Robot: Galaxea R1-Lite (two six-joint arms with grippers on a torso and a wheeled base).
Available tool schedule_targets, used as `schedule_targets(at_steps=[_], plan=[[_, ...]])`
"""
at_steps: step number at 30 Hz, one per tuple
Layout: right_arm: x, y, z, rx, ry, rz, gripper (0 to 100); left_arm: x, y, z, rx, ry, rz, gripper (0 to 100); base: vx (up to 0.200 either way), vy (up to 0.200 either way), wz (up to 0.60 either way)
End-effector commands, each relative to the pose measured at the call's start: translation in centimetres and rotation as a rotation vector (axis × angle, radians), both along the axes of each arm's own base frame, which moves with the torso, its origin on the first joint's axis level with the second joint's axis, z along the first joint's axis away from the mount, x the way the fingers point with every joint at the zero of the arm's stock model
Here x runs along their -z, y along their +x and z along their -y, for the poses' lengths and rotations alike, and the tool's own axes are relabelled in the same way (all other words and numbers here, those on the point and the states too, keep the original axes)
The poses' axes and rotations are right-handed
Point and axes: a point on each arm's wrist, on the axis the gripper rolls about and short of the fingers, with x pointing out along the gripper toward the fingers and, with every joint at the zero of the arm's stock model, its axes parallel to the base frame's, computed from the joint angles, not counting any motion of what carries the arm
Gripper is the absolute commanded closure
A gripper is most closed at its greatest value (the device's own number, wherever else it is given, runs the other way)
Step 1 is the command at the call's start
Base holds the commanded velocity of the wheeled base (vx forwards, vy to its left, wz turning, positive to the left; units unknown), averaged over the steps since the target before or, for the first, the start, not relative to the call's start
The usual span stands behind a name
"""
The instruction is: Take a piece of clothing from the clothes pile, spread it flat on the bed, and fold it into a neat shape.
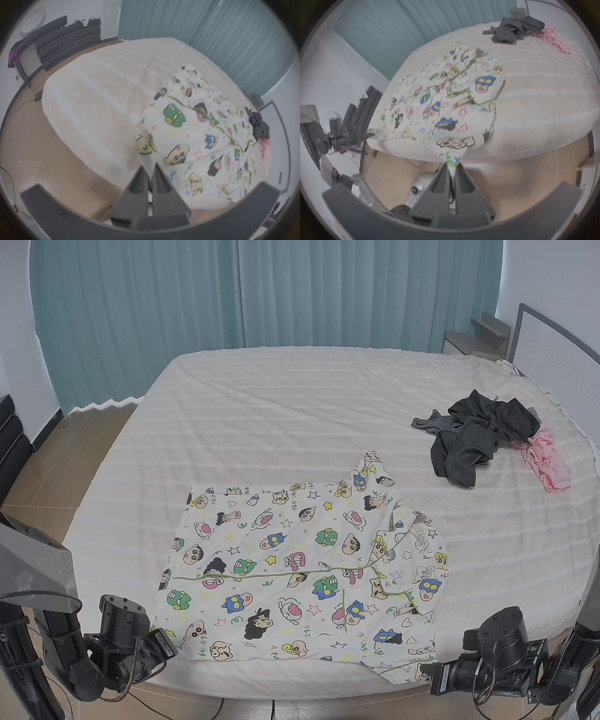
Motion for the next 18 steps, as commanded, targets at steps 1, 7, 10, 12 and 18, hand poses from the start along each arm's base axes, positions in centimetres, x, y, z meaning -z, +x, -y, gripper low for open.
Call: schedule_targets(at_steps=[1,7,10,12,18], plan=[[-0.8,1.5,0.5,0.067,0.046,0.066,100,-1.3,1.8,0.3,-0.016,-0.035,0.11,100,0.0,0.0,0.0],[-1.6,4.0,0.7,0.134,0.088,0.131,100,-2.2,4.5,0.7,-0.032,-0.06,0.198,100,0.0,0.0,0.0],[-2.5,5.8,0.6,0.161,0.115,0.189,100,-2.9,6.1,0.8,-0.042,-0.075,0.255,100,0.0,0.0,0.0],[-2.9,6.9,0.5,0.173,0.121,0.22,100,-3.1,7.1,0.9,-0.049,-0.078,0.272,100,0.0,0.0,0.0],[-3.1,9.7,0.4,0.209,0.13,0.269,100,-3.1,10.8,0.4,-0.095,-0.076,0.288,100,0.0,0.0,0.0]])
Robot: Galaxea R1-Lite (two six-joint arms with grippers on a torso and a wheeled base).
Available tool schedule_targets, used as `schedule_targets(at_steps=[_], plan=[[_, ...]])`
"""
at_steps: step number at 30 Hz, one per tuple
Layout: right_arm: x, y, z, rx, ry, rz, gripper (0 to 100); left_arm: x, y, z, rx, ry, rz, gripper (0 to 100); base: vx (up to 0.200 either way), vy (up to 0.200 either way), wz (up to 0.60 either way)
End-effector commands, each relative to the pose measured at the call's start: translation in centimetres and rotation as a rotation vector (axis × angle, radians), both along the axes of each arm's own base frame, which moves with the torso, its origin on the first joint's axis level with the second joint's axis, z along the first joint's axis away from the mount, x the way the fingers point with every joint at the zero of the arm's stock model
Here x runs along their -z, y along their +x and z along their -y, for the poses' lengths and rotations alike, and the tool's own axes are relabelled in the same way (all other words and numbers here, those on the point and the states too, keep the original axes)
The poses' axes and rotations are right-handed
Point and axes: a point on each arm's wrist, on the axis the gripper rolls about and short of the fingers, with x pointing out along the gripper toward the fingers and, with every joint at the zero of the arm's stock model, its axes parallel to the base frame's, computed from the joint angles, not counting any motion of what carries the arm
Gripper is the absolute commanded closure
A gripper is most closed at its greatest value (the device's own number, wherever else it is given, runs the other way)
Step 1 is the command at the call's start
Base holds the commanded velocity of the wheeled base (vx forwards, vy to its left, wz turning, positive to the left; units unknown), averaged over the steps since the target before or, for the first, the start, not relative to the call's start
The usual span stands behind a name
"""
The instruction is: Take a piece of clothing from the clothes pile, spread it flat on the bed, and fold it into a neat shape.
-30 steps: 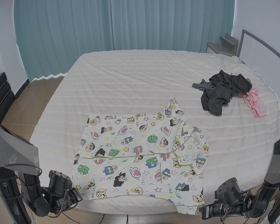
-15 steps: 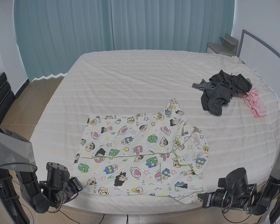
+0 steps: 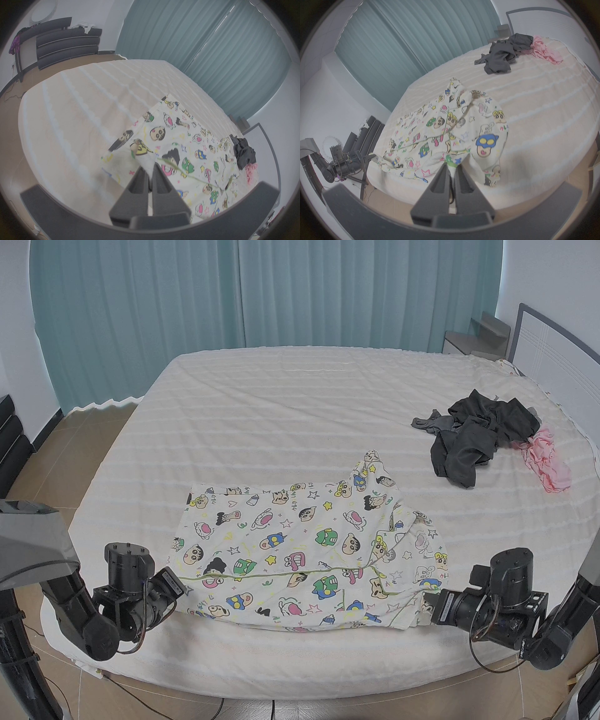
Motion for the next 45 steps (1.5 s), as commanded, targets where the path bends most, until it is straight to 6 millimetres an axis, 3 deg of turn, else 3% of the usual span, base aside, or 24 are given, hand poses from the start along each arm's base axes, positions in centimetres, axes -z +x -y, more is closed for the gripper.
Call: schedule_targets(at_steps=[1,9,15,23,24,33,37,45], plan=[[0.0,2.9,0.1,0.048,0.008,0.042,100,0.2,3.6,-0.6,-0.051,-0.004,0.019,100,0.0,0.0,0.0],[0.4,5.9,-0.1,0.084,0.024,0.072,100,1.6,7.5,-0.6,-0.072,-0.006,0.021,100,0.0,0.0,0.0],[1.0,7.1,-0.3,0.088,0.025,0.073,100,2.7,8.7,-0.7,-0.083,-0.008,0.011,100,0.0,0.0,0.0],[2.5,8.8,0.4,0.126,0.017,0.051,100,2.8,9.5,-1.0,-0.102,-0.024,0.025,100,0.0,0.0,0.0],[2.6,8.8,0.4,0.126,0.016,0.048,0,2.8,9.5,-1.0,-0.101,-0.025,0.024,0,0.0,0.0,0.0],[2.2,9.0,0.6,0.12,0.048,0.097,0,2.7,9.4,-1.3,-0.112,-0.031,0.027,0,0.0,0.0,0.0],[1.6,9.0,1.3,0.144,0.059,0.122,0,1.5,9.4,-2.1,-0.145,-0.054,0.057,0,0.0,0.0,0.0],[-1.3,5.4,1.9,0.146,0.131,0.165,0,-2.2,7.0,-5.1,-0.21,-0.229,0.114,0,0.0,0.0,0.0]])
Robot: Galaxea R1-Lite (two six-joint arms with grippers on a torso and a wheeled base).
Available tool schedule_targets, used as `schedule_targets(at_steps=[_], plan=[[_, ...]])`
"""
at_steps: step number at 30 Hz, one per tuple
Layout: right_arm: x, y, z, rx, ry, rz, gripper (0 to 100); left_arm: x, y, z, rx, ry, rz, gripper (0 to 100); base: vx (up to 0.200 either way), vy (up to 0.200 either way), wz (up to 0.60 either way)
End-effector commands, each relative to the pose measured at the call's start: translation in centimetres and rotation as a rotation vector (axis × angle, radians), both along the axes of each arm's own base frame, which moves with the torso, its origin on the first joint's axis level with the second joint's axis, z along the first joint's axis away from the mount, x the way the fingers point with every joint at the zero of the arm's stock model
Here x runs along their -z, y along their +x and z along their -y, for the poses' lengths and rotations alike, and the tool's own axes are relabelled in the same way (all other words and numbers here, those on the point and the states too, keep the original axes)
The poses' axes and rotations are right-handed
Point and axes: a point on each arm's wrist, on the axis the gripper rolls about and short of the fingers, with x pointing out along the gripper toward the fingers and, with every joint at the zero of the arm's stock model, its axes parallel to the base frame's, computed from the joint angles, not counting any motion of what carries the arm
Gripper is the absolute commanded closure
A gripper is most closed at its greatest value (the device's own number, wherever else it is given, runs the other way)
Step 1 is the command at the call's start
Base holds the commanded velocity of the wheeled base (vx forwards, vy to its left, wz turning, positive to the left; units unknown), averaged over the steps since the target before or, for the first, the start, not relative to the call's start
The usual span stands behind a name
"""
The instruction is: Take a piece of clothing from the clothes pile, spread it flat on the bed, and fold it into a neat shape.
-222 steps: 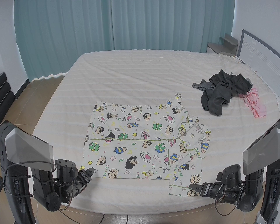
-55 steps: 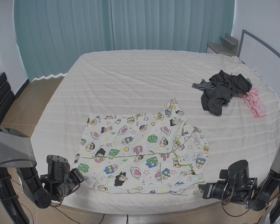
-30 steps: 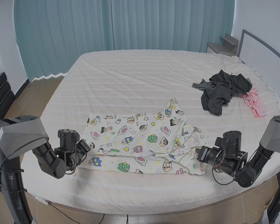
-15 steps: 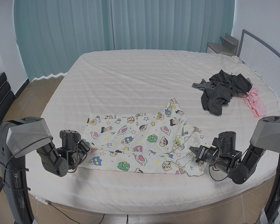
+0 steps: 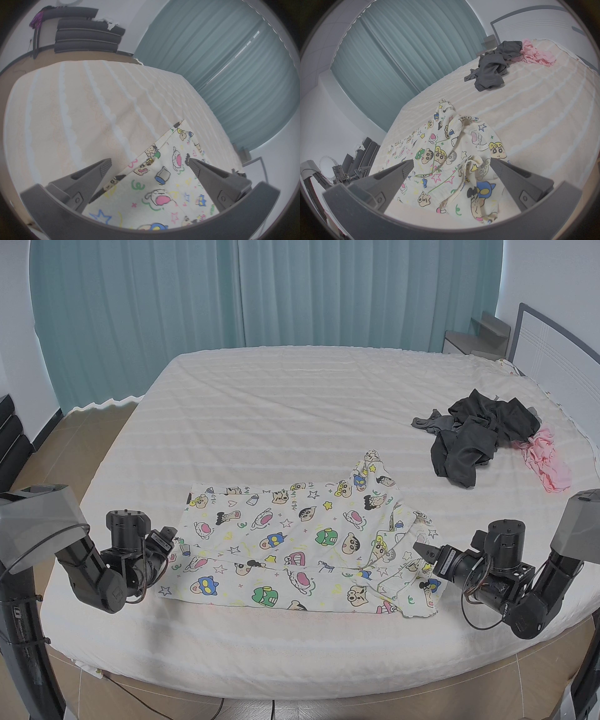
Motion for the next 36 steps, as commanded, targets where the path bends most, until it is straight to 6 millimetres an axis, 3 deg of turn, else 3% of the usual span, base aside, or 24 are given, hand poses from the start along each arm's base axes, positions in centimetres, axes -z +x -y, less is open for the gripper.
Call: schedule_targets(at_steps=[1,4,5,9,10,11,15,26,36], plan=[[-2.2,-2.6,-0.3,-0.02,0.063,0.027,0,-3.6,-2.2,-1.9,0.002,-0.129,0.068,0,0.0,0.0,0.0],[-2.2,-3.5,-1.0,-0.037,0.1,0.006,0,-5.0,-3.7,-2.7,0.025,-0.211,0.09,0,0.0,0.0,0.0],[-1.9,-4.3,-1.7,-0.052,0.14,-0.027,0,-5.7,-5.2,-3.2,0.049,-0.266,0.092,0,0.0,0.0,0.0],[-0.9,-4.5,-2.8,-0.059,0.197,-0.081,0,-6.3,-7.5,-3.3,0.087,-0.323,0.08,0,0.0,0.0,0.0],[0.3,-3.6,-3.4,-0.04,0.242,-0.124,0,-6.5,-9.6,-3.1,0.143,-0.396,0.058,0,0.0,0.0,0.0],[0.8,-3.1,-3.6,-0.029,0.253,-0.138,0,-6.7,-10.4,-3.0,0.171,-0.429,0.053,0,0.0,0.0,0.0],[3.6,-1.8,-4.1,-0.003,0.252,-0.2,0,-7.4,-12.5,-2.7,0.259,-0.524,0.044,0,0.0,0.0,0.0],[4.5,0.5,-4.4,0.016,0.262,-0.177,0,-6.8,-13.0,-2.8,0.258,-0.524,0.021,0,0.0,0.0,0.0],[5.0,1.0,-4.6,0.018,0.261,-0.179,0,-6.8,-13.1,-2.8,0.257,-0.522,0.02,0,0.0,0.0,0.0]])
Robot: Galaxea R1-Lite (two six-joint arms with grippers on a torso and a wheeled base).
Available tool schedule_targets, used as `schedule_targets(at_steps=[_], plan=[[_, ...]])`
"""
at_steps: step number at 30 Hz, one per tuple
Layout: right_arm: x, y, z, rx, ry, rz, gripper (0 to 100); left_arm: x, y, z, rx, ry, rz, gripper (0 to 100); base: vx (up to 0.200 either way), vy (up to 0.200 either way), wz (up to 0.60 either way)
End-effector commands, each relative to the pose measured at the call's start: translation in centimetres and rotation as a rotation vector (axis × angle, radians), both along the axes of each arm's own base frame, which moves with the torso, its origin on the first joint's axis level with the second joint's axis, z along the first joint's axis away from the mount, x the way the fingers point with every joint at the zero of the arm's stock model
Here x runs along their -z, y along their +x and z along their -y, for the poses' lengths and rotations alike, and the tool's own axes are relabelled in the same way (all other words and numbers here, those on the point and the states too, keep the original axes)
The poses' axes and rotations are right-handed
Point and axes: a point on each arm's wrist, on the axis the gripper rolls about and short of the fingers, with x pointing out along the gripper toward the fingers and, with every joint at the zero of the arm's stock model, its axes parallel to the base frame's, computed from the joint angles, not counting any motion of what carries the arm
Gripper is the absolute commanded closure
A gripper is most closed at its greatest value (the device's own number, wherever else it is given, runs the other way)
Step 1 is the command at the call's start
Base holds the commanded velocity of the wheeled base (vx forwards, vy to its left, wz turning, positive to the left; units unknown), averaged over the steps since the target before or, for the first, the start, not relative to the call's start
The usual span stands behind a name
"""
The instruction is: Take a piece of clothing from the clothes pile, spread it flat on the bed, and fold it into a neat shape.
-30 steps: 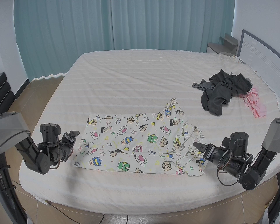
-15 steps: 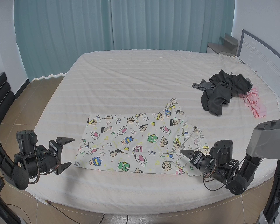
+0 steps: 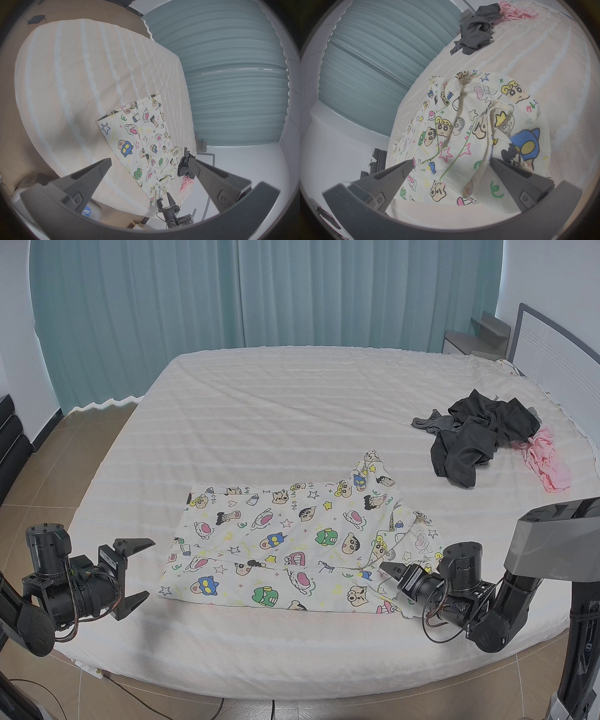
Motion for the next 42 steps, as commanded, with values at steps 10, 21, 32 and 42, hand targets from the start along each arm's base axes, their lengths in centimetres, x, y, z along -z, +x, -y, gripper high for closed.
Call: schedule_targets(at_steps=[10,21,32,42], plan=[[0.7,0.9,-0.1,0.007,-0.001,-0.003,100,0.0,0.0,0.0,-0.001,0.0,0.0,0,0.0,0.0,0.0],[-1.6,1.0,0.0,0.015,0.003,0.051,100,0.0,0.0,0.0,-0.005,0.002,0.001,0,0.0,0.0,0.0],[-7.4,4.3,-1.0,0.005,-0.042,0.053,100,0.0,0.0,0.0,-0.003,0.002,-0.002,0,0.0,0.0,0.0],[-9.5,6.9,-1.6,-0.018,-0.127,0.026,100,0.4,0.2,0.0,-0.003,0.002,-0.019,0,0.0,0.0,0.0]])
